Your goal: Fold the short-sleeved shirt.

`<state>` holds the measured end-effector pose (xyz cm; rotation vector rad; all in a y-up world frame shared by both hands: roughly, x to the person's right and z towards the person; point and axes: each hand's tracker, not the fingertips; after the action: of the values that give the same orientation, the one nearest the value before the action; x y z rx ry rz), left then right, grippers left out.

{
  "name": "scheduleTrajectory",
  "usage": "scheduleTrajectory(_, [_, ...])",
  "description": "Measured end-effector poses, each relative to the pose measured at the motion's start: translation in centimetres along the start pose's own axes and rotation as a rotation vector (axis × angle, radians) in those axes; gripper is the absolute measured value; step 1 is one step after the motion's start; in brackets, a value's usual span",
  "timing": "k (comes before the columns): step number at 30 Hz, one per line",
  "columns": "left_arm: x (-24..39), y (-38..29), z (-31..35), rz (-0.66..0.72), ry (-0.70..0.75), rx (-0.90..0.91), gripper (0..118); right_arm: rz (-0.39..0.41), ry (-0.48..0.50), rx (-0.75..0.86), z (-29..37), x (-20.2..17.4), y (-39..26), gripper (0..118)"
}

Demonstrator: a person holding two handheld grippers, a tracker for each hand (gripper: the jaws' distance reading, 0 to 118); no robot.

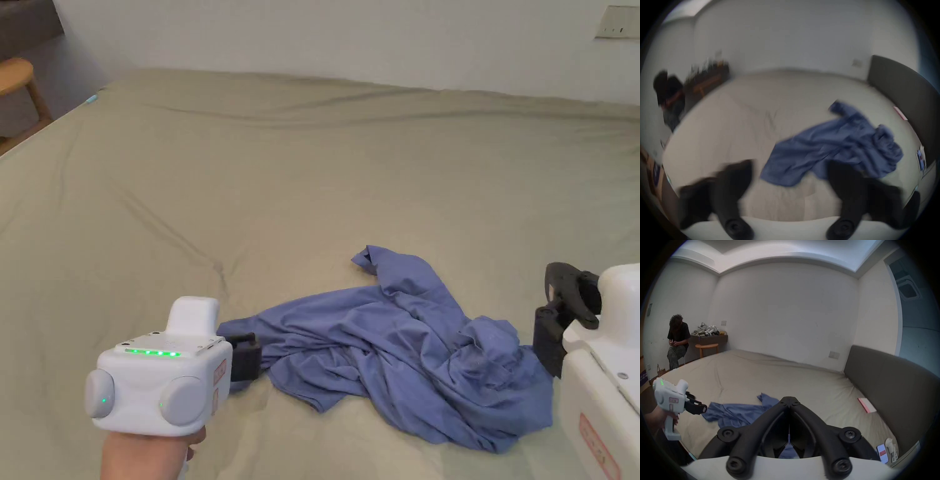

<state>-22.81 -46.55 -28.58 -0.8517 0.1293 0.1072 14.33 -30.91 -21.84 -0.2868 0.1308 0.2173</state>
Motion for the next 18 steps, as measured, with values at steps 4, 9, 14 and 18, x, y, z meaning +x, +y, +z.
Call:
scheduleTrajectory(4, [-2.3, -0.1, -5.0, 0.021, 0.071, -0.045, 115, -0.017, -0.049, -0.107, -2.2, 1.9, -3.1, 2])
scheduleTrajectory(9, [-2.4, 0.9, -8.5, -0.006, 0.070, -0.068, 114, 0.002, -0.084, -0.195, -3.9, 3.4, -5.6, 1])
scheduleTrajectory(14, [0.1, -0.3, -10.3, -0.151, 0.063, -0.075, 75, 0.003, -0.073, -0.253, -5.7, 4.6, -6.9, 2])
scheduleTrajectory(18, [1.0, 0.5, -8.4, -0.185, 0.072, -0.041, 16, 0.019, -0.066, -0.314, -8.4, 5.4, -7.4, 1])
